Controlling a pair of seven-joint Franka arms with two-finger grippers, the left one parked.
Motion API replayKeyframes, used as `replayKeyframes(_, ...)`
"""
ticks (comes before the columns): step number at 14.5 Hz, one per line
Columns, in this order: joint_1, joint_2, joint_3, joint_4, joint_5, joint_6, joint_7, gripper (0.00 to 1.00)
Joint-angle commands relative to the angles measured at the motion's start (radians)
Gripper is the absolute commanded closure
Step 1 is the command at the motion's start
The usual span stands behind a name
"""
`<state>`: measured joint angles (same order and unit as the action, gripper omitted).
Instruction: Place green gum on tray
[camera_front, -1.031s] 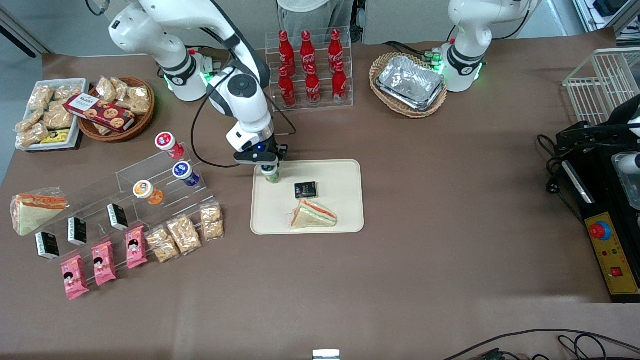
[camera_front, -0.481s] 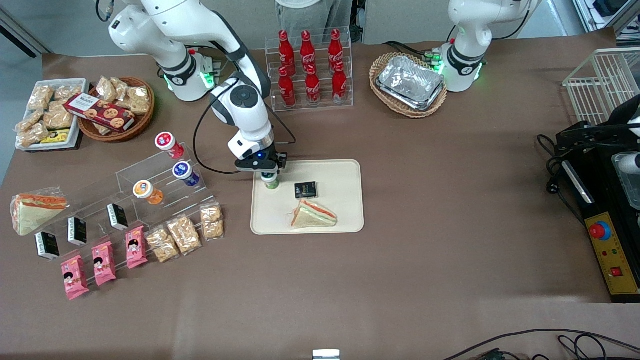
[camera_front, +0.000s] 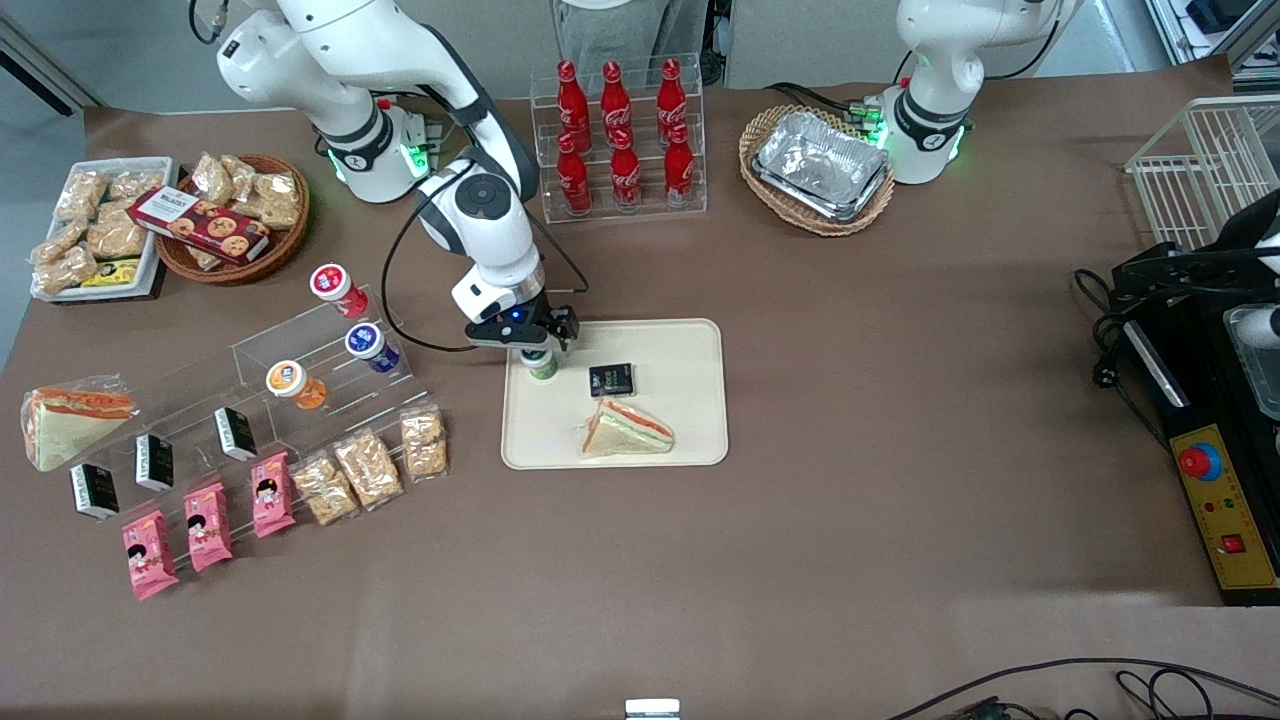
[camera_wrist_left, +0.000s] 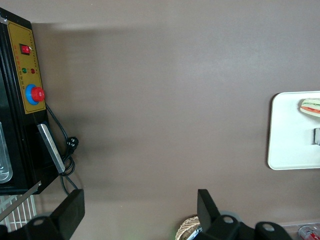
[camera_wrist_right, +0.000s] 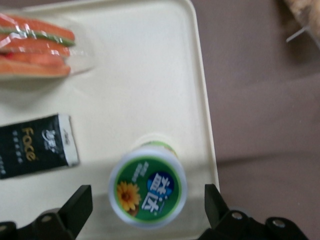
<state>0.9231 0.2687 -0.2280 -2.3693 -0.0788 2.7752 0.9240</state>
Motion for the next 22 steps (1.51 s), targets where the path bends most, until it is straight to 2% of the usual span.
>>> replayKeyframes(1, -0.036, -0.092, -0.001, 0.019, -0.027, -0.090, 0.006, 0.00)
replayKeyframes(5, -0.035, -0.198, 0.003, 0.137, -0.027, -0.360, -0.004, 0.00)
replayKeyframes(9, -0.027, -0.256, 0.012, 0.423, -0.004, -0.792, -0.028, 0.00)
replayKeyframes(10, -0.026, -0.258, 0.012, 0.494, 0.022, -0.884, -0.040, 0.00)
replayKeyframes(12, -0.033, -0.269, 0.013, 0.605, 0.074, -1.012, -0.079, 0.00)
replayKeyframes(14, -0.041, -0.275, 0.009, 0.691, 0.076, -1.092, -0.126, 0.00)
replayKeyframes(16, -0.123, -0.281, 0.024, 0.734, 0.076, -1.152, -0.256, 0.00)
replayKeyframes(18, -0.258, -0.298, 0.065, 0.736, 0.077, -1.177, -0.422, 0.00)
replayKeyframes(20, -0.442, -0.302, 0.136, 0.736, 0.079, -1.188, -0.613, 0.00)
replayKeyframes(22, -0.666, -0.302, 0.246, 0.736, 0.094, -1.197, -0.773, 0.00)
